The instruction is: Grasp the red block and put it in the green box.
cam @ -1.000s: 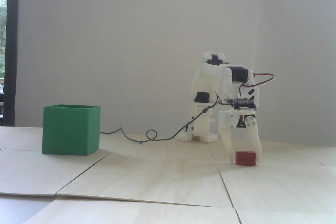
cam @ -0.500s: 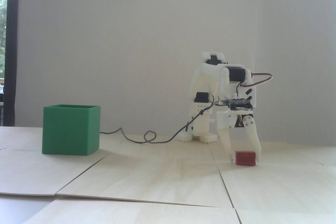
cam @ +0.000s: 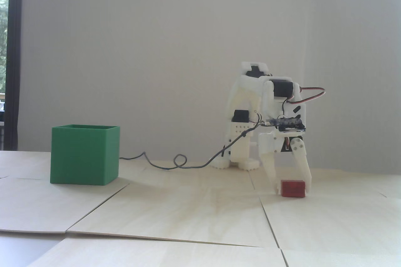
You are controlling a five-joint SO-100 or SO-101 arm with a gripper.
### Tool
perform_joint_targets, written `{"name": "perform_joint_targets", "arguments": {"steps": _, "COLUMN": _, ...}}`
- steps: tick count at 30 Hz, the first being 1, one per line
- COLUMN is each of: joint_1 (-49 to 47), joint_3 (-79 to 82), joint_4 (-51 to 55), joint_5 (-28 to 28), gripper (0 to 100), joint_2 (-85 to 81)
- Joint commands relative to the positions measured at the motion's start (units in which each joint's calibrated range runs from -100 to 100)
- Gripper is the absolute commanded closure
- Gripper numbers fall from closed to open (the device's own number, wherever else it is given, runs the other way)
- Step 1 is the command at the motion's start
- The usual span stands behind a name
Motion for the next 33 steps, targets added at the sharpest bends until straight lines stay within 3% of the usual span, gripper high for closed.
{"name": "perform_joint_targets", "arguments": {"steps": 1, "joint_1": 0.6, "joint_3": -3.6, "joint_4": -1.7, "joint_5": 0.5, "gripper": 89, "joint_2": -0.8}}
{"name": "perform_joint_targets", "arguments": {"steps": 3, "joint_1": 0.5, "joint_3": -3.6, "joint_4": -1.7, "joint_5": 0.9, "gripper": 99, "joint_2": -0.8}}
{"name": "perform_joint_targets", "arguments": {"steps": 16, "joint_1": 1.0, "joint_3": -3.8, "joint_4": -1.7, "joint_5": 2.5, "gripper": 98, "joint_2": -1.6}}
{"name": "perform_joint_targets", "arguments": {"steps": 21, "joint_1": 2.0, "joint_3": -11.7, "joint_4": -0.5, "joint_5": 1.5, "gripper": 98, "joint_2": -1.9}}
{"name": "perform_joint_targets", "arguments": {"steps": 33, "joint_1": 6.5, "joint_3": -17.7, "joint_4": 7.9, "joint_5": -0.2, "gripper": 98, "joint_2": -22.4}}
